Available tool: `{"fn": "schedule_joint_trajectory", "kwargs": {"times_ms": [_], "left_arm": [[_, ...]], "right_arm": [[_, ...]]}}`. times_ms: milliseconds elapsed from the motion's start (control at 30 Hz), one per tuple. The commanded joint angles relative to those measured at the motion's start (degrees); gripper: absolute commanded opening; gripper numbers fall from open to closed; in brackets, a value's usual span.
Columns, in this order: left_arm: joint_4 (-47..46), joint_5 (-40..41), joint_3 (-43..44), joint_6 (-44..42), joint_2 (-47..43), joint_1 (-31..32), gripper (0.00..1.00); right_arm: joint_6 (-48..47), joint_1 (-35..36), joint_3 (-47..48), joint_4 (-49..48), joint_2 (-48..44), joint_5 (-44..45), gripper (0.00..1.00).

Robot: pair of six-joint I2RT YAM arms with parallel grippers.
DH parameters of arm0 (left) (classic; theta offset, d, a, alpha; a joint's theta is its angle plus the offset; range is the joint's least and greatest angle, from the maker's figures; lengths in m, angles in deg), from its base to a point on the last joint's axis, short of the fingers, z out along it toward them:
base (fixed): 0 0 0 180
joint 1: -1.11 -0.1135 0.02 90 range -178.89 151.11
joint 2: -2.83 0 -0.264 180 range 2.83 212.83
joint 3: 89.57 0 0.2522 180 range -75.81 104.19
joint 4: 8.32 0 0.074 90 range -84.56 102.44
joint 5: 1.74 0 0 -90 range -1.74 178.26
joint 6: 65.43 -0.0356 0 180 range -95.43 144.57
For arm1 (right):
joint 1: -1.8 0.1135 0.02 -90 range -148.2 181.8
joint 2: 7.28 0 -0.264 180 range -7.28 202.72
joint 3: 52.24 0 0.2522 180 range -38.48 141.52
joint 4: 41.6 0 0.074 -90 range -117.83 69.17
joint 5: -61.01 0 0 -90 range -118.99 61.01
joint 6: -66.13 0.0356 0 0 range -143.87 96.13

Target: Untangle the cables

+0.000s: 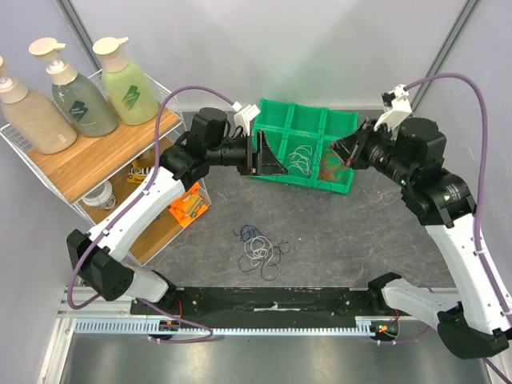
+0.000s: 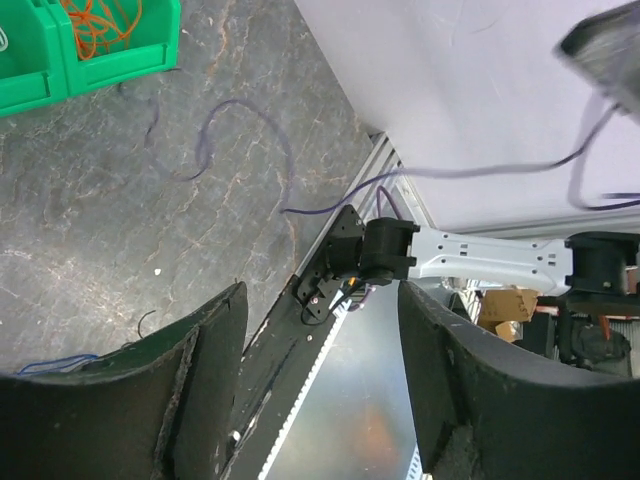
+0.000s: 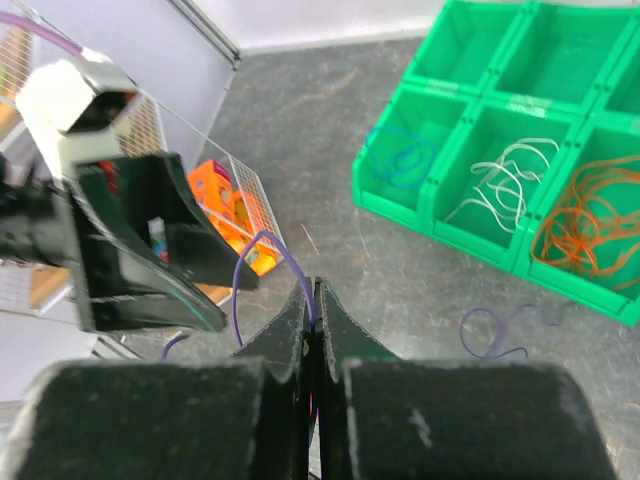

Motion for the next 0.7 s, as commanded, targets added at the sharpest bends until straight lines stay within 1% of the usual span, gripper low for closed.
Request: {"fn": "schedule_joint_trajectory", "kwargs": {"times_ms": [0, 133, 333, 433, 500, 567, 667], "left_arm": [[-6.23, -2.66, -3.12, -1.87, -2.91, -0.16, 0.67], [-10.28, -3.99, -5.85, -0.72, -3.71, 0.37, 0.70], [-12.65, -4.52, -7.96, 0.33, -3.89, 0.64, 0.70], [-12.66, -4.69, -8.23, 0.42, -3.89, 0.64, 0.70], [-11.78, -3.55, -8.40, 0.33, -4.76, 0.64, 0.66], [-11.78, -3.29, -8.84, 0.24, -5.46, 0.64, 0.66], [-11.69, -3.02, -9.54, -0.72, -6.52, 0.72, 0.71]], "right_arm": [[2.26, 0.24, 9.44, 2.15, 3.06, -1.37, 0.00], [3.49, 0.15, 17.78, 2.06, 6.22, -2.07, 0.00], [4.72, 0.15, 29.83, 1.63, 10.53, -2.25, 0.00], [5.42, 0.07, 33.53, -0.13, 12.29, -2.08, 0.00], [6.13, 0.07, 37.39, -1.71, 14.75, -1.81, 0.00], [6.48, 0.15, 40.38, -2.94, 16.24, -1.90, 0.00], [7.62, 0.07, 45.04, -4.44, 18.70, -2.25, 0.00]]}}
